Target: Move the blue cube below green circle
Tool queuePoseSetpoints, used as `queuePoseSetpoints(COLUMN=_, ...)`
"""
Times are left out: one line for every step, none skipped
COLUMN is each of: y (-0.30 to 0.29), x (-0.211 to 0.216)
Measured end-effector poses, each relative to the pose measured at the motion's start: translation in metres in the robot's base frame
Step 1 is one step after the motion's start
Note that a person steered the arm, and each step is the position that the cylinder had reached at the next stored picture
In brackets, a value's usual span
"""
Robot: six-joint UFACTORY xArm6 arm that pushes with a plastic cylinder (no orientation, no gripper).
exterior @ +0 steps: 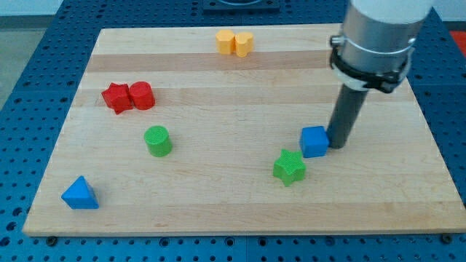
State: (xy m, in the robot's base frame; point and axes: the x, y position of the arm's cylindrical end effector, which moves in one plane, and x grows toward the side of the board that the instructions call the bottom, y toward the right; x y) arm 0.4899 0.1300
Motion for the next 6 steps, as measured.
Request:
queuePoseSetpoints(y=-0.03, x=0.0)
queuePoseSetpoints(y=-0.061, x=0.0)
queuePoseSetpoints(y=-0.094, x=0.0)
queuePoseSetpoints(y=-0.125, x=0.0)
queuePoseSetpoints(y=-0.159, x=0.0)
queuePoseSetpoints(y=-0.193, x=0.0)
